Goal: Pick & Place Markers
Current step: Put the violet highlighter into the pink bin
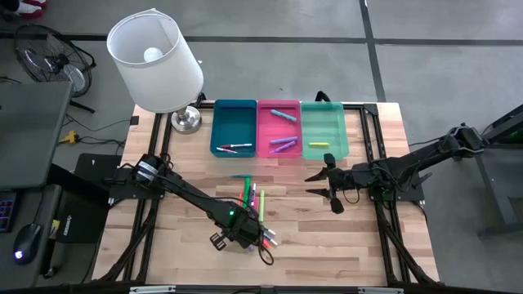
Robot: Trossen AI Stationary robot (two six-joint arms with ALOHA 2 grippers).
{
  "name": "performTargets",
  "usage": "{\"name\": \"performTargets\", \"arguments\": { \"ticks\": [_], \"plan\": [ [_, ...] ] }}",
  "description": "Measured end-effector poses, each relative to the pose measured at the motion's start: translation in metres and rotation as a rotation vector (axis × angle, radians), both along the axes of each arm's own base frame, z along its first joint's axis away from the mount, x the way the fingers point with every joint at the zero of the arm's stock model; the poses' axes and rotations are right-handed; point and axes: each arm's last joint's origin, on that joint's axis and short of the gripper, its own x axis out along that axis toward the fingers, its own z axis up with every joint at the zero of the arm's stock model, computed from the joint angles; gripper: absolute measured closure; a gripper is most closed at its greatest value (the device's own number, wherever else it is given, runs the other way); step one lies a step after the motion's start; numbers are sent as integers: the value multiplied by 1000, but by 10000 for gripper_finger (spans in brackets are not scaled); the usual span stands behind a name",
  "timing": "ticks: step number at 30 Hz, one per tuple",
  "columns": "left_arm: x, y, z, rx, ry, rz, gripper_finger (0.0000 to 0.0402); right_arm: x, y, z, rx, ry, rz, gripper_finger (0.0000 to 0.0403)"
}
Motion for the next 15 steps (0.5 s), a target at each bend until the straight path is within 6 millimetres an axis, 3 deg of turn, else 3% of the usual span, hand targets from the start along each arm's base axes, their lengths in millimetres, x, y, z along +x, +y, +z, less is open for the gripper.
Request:
{"name": "performTargets", "arguments": {
  "ticks": [9, 15],
  "plan": [
    [17, -7, 23, 47, -82, 51, 344, 0, 1, -1, 29, 16, 26, 261],
    [34, -7, 58, 176, -251, 74, 344, 5, 3, -10, 21, 64, 39, 261]
  ]
}}
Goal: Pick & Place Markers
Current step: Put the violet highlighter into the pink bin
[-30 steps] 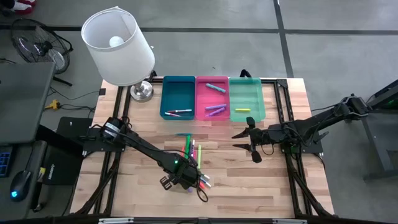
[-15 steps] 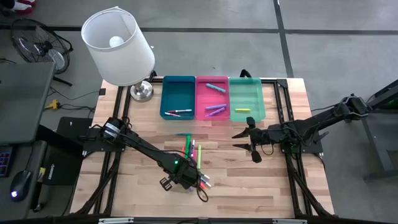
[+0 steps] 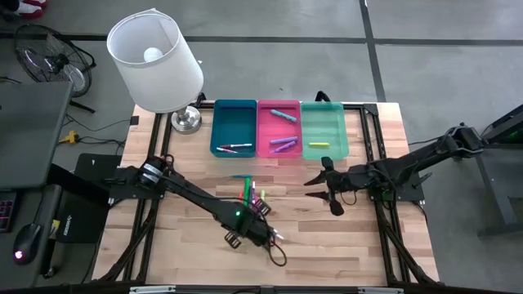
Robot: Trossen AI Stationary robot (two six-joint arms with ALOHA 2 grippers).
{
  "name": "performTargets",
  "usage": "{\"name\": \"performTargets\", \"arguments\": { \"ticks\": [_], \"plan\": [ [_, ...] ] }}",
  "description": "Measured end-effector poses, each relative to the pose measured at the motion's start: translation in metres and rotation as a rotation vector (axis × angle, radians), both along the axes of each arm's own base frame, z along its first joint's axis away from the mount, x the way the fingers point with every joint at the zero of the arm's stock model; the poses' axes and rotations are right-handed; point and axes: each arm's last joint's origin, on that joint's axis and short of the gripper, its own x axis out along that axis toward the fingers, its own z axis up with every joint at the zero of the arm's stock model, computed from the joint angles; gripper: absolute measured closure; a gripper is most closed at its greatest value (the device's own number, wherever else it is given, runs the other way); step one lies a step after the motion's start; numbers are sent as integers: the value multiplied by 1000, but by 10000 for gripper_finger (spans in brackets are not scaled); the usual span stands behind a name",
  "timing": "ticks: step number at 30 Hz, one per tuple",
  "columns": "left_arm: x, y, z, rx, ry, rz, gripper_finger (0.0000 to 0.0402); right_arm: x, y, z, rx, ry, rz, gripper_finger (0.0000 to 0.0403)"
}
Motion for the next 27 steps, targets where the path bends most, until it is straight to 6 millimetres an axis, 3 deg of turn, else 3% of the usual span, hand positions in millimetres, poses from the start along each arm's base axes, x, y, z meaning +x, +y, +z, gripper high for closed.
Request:
{"name": "performTargets", "arguments": {
  "ticks": [11, 16, 20, 27],
  "plan": [
    [8, 3, 36, 166, -131, 98, 344, 18, 7, -24, -21, 76, 11, 261],
    [18, 7, 48, 155, -226, 155, 344, 27, 17, -34, -112, 44, 56, 261],
    [26, 24, 50, 160, -257, 218, 344, 28, 26, -37, -185, 21, 67, 261],
    [29, 58, 71, 156, -312, 323, 344, 24, 35, -36, -257, 0, 35, 261]
  ]
}}
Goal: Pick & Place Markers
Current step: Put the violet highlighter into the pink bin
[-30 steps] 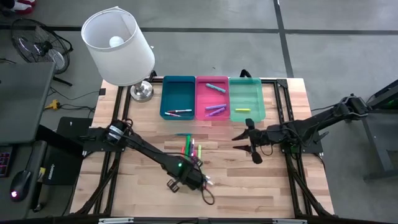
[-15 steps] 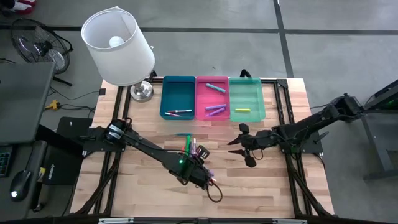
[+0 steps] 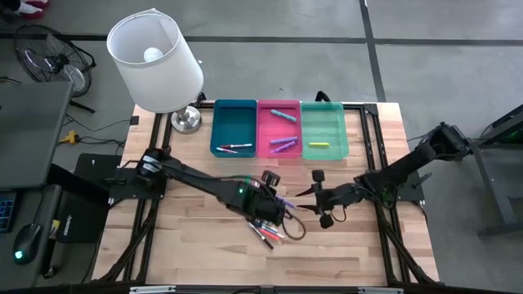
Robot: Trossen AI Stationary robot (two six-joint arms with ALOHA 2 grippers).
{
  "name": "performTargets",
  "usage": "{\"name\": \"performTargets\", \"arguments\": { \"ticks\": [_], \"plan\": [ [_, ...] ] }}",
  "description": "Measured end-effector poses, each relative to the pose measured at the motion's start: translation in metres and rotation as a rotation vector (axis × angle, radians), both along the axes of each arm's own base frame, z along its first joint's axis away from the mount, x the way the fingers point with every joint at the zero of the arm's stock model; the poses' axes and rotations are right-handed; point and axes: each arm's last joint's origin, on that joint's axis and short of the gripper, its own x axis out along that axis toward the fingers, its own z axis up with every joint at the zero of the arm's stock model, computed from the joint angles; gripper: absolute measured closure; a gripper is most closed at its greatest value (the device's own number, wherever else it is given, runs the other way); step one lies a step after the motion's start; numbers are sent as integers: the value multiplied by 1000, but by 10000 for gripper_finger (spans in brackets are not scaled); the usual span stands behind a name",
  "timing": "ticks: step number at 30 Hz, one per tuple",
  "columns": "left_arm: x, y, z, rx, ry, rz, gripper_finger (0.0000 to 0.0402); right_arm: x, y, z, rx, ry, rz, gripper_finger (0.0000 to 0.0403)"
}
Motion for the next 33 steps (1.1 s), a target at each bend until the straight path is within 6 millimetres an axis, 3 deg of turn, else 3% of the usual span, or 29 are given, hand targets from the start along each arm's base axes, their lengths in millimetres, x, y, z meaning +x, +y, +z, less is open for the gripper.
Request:
{"name": "performTargets", "arguments": {
  "ticks": [7, 14, 33],
  "plan": [
    [0, 19, 34, -26, -150, 10, 344, 2, -1, 8, -43, -85, -47, 261],
    [0, 21, 46, -37, -216, -6, 344, 6, -1, 25, -131, -252, -87, 261],
    [8, 18, 53, -38, -313, -46, 345, 6, 2, 46, -107, -457, 5, 261]
  ]
}}
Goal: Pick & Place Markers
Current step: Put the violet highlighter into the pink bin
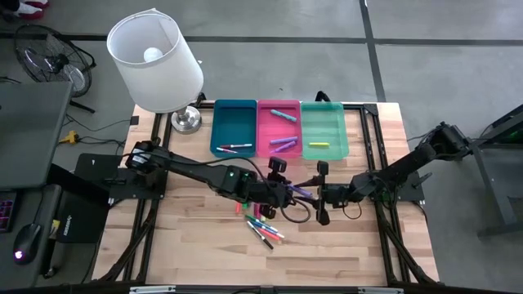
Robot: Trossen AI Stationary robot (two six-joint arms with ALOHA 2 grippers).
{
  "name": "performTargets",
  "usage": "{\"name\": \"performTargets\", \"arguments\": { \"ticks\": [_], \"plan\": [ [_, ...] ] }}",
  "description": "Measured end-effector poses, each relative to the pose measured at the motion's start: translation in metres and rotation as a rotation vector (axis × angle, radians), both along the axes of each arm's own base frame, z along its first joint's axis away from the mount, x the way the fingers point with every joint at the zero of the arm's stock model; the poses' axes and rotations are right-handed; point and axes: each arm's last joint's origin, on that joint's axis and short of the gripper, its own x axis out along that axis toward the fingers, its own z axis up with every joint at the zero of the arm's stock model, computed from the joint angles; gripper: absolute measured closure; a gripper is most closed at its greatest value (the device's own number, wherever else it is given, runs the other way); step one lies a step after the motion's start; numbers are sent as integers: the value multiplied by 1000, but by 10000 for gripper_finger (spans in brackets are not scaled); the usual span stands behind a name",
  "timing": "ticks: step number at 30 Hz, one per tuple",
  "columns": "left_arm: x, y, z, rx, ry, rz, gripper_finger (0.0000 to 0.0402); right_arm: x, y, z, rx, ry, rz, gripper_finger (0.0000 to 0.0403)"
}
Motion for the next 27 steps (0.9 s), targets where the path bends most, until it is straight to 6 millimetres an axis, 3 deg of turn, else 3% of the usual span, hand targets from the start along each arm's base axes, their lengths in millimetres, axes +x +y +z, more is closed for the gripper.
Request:
{"name": "performTargets", "arguments": {
  "ticks": [6, 13, 19, 27],
  "plan": [
    [1, 0, 1, -2, -12, -9, 345, 0, 0, 2, 7, -16, 14, 273],
    [2, -1, 2, -37, -34, -4, 345, 0, 0, 2, -19, -24, 0, 340],
    [2, -1, 2, -38, -33, -5, 345, 0, 0, 2, -20, -22, -3, 341],
    [3, 0, 1, -16, -38, 19, 214, 0, 0, 1, 5, -4, -10, 349]
  ]
}}
